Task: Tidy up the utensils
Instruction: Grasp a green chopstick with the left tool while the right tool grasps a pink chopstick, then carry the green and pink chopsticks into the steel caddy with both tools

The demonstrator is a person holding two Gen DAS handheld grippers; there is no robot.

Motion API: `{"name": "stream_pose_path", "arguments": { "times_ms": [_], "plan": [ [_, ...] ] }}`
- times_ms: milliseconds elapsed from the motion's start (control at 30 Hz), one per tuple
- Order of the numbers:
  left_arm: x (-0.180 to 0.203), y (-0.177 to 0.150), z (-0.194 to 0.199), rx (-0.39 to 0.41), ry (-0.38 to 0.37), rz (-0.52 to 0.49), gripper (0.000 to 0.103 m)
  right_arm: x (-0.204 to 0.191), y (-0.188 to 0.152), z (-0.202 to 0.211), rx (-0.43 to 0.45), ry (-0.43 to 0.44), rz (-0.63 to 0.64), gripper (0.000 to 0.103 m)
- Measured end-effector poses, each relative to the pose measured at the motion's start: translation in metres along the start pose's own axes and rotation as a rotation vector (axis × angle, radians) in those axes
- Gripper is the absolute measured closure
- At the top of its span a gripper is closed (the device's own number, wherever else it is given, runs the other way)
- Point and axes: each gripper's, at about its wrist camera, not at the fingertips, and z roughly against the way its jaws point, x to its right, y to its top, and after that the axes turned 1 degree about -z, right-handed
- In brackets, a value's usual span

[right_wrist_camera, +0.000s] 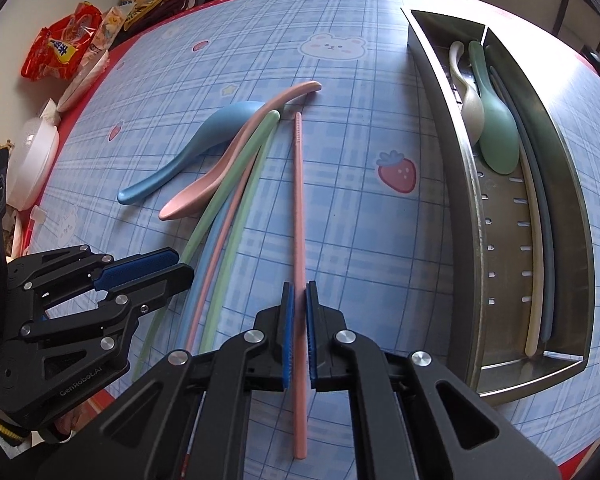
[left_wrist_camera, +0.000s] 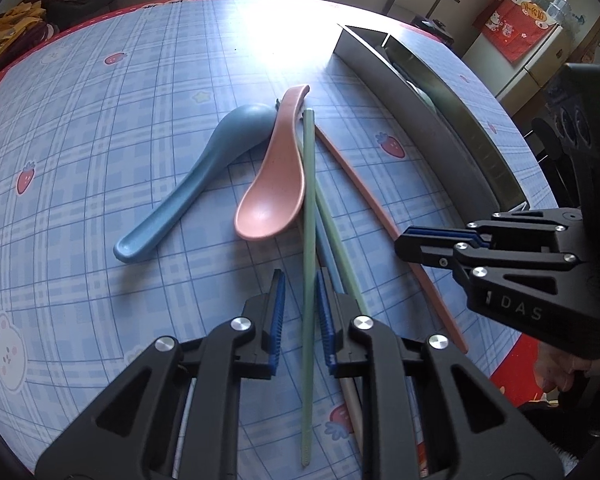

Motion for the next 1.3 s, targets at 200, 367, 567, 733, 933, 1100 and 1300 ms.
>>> {"name": "stream_pose_path", "arguments": {
  "times_ms": [200, 367, 567, 733, 933, 1100, 1300],
  "plan": [
    [0.003, 0.011, -0.004, -0.012, 0.016, 0.008, 0.082, 0.002, -0.001, 0.000, 0.005, 0.016, -0.009, 0.097],
    [0.005, 0.014, -0.007, -0.010, 0.021, -0.001, 0.082, 0.005, -0.004, 0.001, 0.026, 0.029, -0.013, 0.097],
    [0.014, 0.003, 0.002, 0.015, 0.039, -0.031, 0.093, 0.009, -0.009, 0.003, 0.052, 0.043, -0.023, 0.097],
    [0.007, -0.012, 0.023, 0.054, 0.038, 0.035, 0.093, 0.011, -0.008, 0.004, 0.041, 0.042, -0.045, 0.097],
    [-0.006, -0.030, 0.051, 0.105, 0.039, 0.120, 0.093, 0.004, -0.002, 0.002, 0.011, -0.002, -0.027, 0.098],
    [-0.016, -0.039, 0.069, 0.146, 0.033, 0.174, 0.093, -0.007, -0.001, 0.000, 0.003, -0.062, 0.020, 0.098],
    [-0.022, -0.045, 0.084, 0.181, 0.033, 0.211, 0.093, -0.025, -0.002, -0.003, 0.008, -0.156, 0.137, 0.098]
  ]
}}
